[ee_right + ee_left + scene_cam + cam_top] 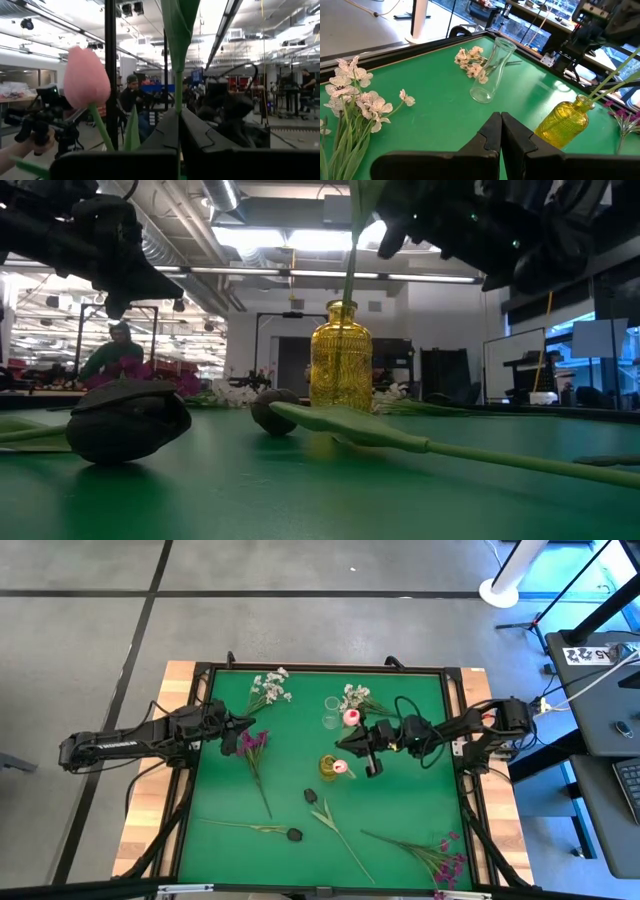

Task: Sort flowers into vase by color
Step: Put the pink tulip into the yellow vase

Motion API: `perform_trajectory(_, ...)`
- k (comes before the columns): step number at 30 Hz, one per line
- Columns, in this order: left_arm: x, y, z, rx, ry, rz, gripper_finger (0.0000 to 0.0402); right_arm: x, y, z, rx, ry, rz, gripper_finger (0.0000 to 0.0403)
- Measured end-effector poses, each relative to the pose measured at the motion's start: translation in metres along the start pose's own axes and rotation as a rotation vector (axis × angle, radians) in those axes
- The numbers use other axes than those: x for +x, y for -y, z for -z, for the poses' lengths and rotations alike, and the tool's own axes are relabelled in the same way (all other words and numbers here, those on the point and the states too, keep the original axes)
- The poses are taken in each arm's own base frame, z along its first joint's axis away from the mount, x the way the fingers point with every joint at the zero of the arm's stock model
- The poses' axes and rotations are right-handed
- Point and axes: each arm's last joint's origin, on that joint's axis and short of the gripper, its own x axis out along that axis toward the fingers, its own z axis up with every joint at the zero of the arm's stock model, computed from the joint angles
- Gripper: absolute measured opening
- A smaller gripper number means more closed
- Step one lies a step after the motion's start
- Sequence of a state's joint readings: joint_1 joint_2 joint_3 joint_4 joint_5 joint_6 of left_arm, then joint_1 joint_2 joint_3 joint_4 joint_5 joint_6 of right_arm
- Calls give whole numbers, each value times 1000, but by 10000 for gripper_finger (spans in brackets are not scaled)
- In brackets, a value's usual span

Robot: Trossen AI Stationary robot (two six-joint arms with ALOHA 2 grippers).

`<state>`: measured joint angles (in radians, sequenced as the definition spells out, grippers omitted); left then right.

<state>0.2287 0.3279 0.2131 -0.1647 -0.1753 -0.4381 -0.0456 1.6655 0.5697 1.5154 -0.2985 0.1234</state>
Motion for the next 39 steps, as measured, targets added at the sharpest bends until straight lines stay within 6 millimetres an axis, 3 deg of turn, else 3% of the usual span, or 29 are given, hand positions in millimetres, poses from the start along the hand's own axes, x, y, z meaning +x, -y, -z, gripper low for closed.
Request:
perform_trajectory(10,0,0,0,0,-1,0,0,-1,2,21,54,-90,13,10)
perform_trajectory(26,0,-1,3,7,-27,-12,0,-4,2,34,183,-232,7,177)
perform_trajectory(31,-1,0,1,8,-37,9,0,-6,1,31,216,-338,26,204)
perform_trajectory(39,-14,9,-22,12,-68,20,0,-12,-3,8,218,-465,68,240)
